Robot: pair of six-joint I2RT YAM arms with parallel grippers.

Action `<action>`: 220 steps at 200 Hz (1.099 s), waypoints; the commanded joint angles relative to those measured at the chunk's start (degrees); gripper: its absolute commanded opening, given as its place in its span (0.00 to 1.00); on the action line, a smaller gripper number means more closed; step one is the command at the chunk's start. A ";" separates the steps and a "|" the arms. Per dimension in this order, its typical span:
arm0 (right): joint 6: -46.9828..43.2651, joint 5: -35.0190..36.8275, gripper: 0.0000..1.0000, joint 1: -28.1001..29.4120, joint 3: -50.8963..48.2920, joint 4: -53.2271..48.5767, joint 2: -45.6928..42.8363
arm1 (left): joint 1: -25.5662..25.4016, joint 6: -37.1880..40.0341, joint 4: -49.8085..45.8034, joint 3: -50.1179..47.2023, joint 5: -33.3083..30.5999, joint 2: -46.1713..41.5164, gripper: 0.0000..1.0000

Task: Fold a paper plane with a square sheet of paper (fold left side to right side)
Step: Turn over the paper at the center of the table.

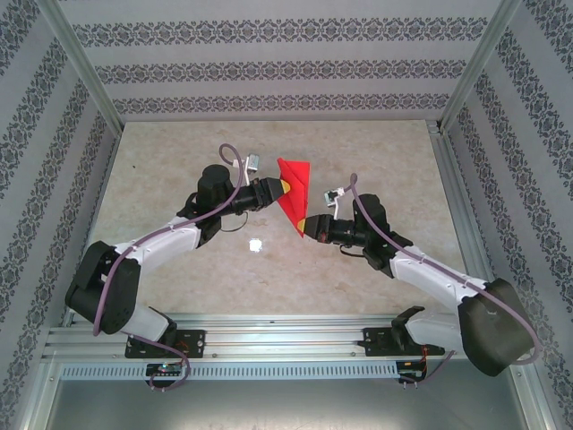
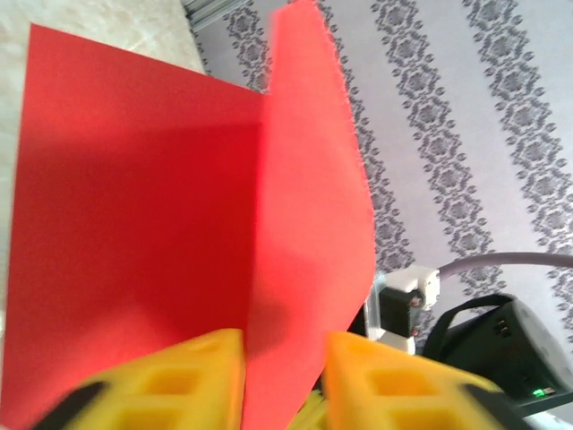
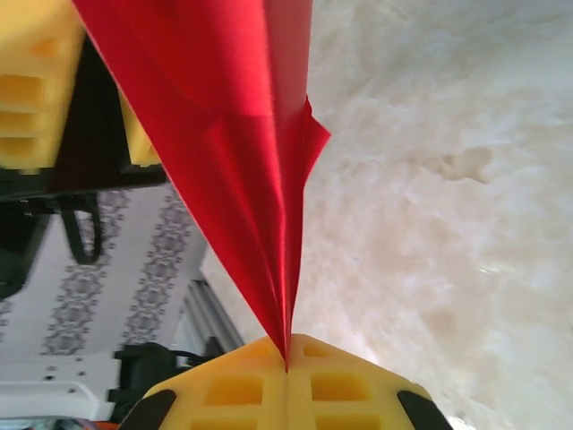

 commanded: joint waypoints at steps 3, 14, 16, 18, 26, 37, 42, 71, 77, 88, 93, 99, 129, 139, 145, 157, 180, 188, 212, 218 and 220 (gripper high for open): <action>-12.89 11.91 0.00 0.75 6.65 -23.26 -3.01 | 3.92 7.80 -11.46 1.62 -0.98 -6.50 0.48; -16.45 19.95 0.00 2.37 10.03 -32.63 -3.02 | 6.38 11.86 -18.89 2.25 -2.51 -10.48 0.57; -17.16 21.69 0.00 2.83 10.78 -34.39 -2.89 | 6.84 12.69 -20.40 2.38 -2.99 -11.18 0.58; -17.78 23.49 0.00 3.25 11.45 -36.14 -2.73 | 7.26 13.49 -21.94 2.61 -3.29 -11.83 0.60; -19.24 30.78 0.00 5.34 14.37 -42.60 -1.53 | 8.94 16.54 -28.29 3.73 -5.14 -14.24 0.63; -20.66 41.27 0.00 8.68 18.92 -51.00 1.50 | 11.09 20.09 -36.02 5.06 -7.74 -17.01 0.66; -21.02 45.89 0.00 10.64 21.14 -54.72 3.44 | 11.97 21.39 -39.13 5.55 -9.25 -18.10 0.67; -18.12 64.96 0.00 18.48 32.07 -71.03 17.26 | 16.12 25.14 -52.21 6.57 -18.43 -22.11 0.71; -16.82 68.71 0.00 20.23 34.18 -73.97 20.64 | 16.85 25.63 -53.63 6.30 -19.87 -22.74 0.72; -14.74 73.52 0.00 22.53 37.71 -77.93 25.64 | 17.79 26.29 -55.62 5.59 -22.17 -23.75 0.72; -14.14 75.01 0.00 23.38 39.10 -79.23 27.79 | 18.11 26.54 -56.35 5.30 -23.06 -23.96 0.72; -13.46 76.33 0.00 24.28 40.72 -80.39 30.04 | 18.27 26.85 -56.72 4.73 -23.74 -24.28 0.72; -12.78 79.63 0.00 26.83 47.72 -83.74 41.27 | 18.45 27.30 -56.80 2.41 -23.81 -24.07 0.73; -13.03 79.87 0.00 27.27 49.49 -83.90 44.67 | 18.46 27.41 -56.75 1.75 -23.84 -23.75 0.73; -13.51 79.52 0.00 27.49 50.35 -83.72 46.51 | 18.48 27.50 -56.64 1.37 -23.81 -23.61 0.73; -13.94 78.99 0.05 28.06 51.95 -83.59 49.70 | 18.46 27.70 -56.71 0.90 -23.81 -23.37 0.73; -17.02 74.02 0.28 29.96 53.68 -81.06 51.80 | 18.46 28.19 -56.38 0.05 -23.01 -23.19 0.73; -19.01 71.77 0.38 31.10 53.31 -78.86 50.65 | 18.49 28.42 -56.23 -0.19 -22.04 -22.89 0.73; -22.45 61.36 0.60 32.79 49.24 -70.59 42.01 | 18.45 28.01 -53.28 -2.60 -16.15 -22.01 0.72; -22.81 58.63 0.64 32.77 47.56 -68.36 38.81 | 18.41 27.15 -51.21 -3.88 -13.63 -21.86 0.70; -22.93 57.91 0.65 32.71 47.01 -67.49 37.54 | 18.37 26.80 -50.24 -4.45 -12.78 -21.78 0.70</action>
